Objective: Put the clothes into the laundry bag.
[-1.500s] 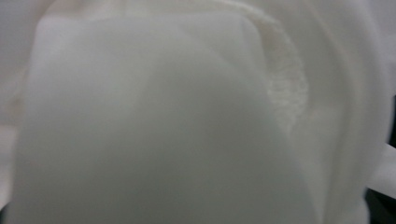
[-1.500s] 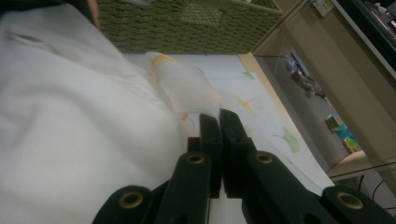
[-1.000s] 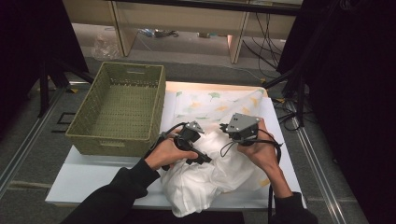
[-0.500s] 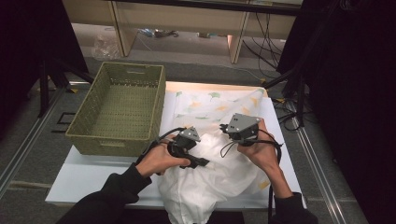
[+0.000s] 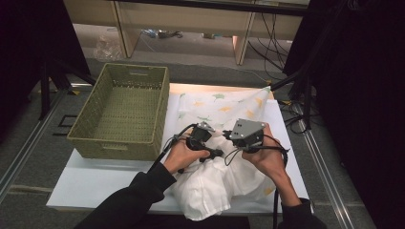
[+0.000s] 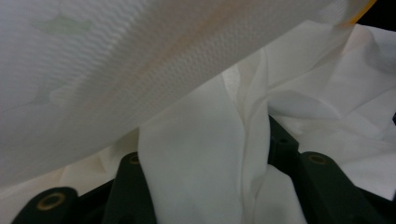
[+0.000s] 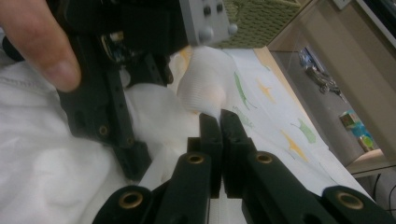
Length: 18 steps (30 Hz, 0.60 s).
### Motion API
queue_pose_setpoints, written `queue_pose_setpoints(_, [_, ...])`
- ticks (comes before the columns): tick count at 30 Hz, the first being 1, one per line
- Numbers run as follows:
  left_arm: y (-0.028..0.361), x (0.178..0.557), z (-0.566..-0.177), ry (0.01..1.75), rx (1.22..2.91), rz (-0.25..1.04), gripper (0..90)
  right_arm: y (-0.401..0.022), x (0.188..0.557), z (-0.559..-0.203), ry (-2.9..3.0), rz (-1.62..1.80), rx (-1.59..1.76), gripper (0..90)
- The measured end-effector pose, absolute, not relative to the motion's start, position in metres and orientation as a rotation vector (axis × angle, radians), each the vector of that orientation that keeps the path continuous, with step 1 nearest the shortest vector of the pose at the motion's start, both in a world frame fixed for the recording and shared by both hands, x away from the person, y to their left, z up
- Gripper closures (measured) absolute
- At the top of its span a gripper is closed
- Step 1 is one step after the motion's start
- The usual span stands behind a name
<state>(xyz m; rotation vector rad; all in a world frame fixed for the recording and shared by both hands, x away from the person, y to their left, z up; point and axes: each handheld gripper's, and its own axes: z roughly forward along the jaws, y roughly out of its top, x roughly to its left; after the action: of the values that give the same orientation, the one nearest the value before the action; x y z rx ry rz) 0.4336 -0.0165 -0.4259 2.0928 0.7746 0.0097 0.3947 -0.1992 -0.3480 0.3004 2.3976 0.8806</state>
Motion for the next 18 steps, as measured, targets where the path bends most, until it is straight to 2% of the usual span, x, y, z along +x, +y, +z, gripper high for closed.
queue_pose_setpoints(4, [-0.001,0.419,-0.409,0.723,2.106,0.06,30.8,-0.202,0.395,-0.349,2.396,0.877,0.327,90.0])
queue_pose_setpoints(7, [0.017,0.407,-0.396,0.691,2.097,0.112,21.4,-0.203,0.396,-0.35,2.396,0.878,0.33,90.0])
queue_pose_setpoints(12, [0.053,0.398,-0.384,0.674,2.073,0.141,16.5,-0.203,0.397,-0.35,2.395,0.876,0.318,90.0])
queue_pose_setpoints(15, [0.066,0.4,-0.391,0.703,2.059,0.051,15.5,-0.202,0.397,-0.35,2.4,0.876,0.304,90.0])
queue_pose_setpoints(18, [0.066,0.402,-0.407,0.727,2.123,0.09,15.1,-0.202,0.397,-0.351,2.399,0.872,0.308,90.0])
